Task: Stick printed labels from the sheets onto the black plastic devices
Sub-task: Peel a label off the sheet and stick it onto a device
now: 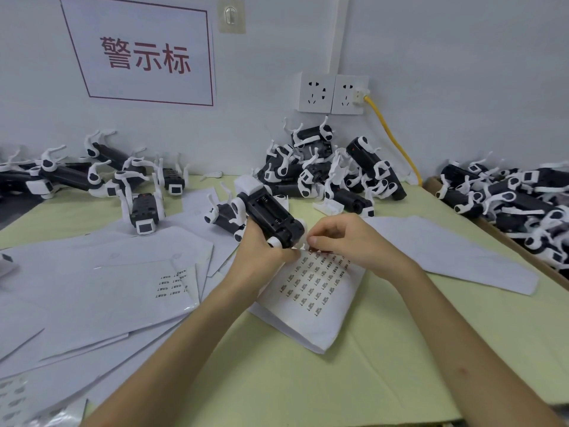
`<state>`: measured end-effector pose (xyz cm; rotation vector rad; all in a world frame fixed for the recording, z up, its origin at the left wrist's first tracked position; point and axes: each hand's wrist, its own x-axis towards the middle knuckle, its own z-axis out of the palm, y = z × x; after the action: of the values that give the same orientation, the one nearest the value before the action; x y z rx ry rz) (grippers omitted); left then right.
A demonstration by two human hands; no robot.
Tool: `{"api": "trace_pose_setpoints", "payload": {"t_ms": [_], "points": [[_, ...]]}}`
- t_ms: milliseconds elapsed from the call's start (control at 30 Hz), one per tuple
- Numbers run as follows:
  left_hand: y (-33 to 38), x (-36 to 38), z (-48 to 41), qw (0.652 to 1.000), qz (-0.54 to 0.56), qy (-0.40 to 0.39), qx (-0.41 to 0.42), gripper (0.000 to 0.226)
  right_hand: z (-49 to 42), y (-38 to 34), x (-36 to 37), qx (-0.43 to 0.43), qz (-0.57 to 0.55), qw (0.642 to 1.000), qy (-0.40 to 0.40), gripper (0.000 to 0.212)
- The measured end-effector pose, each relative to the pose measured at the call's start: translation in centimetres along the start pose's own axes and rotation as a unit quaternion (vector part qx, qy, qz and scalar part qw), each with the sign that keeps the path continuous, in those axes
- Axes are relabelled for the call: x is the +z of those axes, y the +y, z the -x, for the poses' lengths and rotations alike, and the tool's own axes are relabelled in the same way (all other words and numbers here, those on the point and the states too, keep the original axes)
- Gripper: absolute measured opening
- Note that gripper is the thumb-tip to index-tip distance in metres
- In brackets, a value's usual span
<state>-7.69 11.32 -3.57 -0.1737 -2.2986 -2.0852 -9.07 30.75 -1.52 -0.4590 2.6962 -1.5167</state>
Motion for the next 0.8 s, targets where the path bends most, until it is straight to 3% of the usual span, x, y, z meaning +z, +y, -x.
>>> {"api": "trace_pose_setpoints", "payload": {"t_ms": [400,600,800], "points": [[-0.2,0.4,0.2,0.999,-0.044,0.02,0.02,0.062,0.2,-0.1,-0.5,-0.006,0.001,1.0,-0.023,0.005],[0.0,0.4,0.5,1.0,-0.005,0.002,-0.012,0.065,0.3,-0.3,-0.7,-0.01,0.008,0.999,-0.047,0.008],[-0.4,0.5,0.4,1.0,0.009,0.01,-0.006,0.056,0.8,-0.5,-1.1,-0.012,-0.021,0.997,-0.078,0.023]]}}
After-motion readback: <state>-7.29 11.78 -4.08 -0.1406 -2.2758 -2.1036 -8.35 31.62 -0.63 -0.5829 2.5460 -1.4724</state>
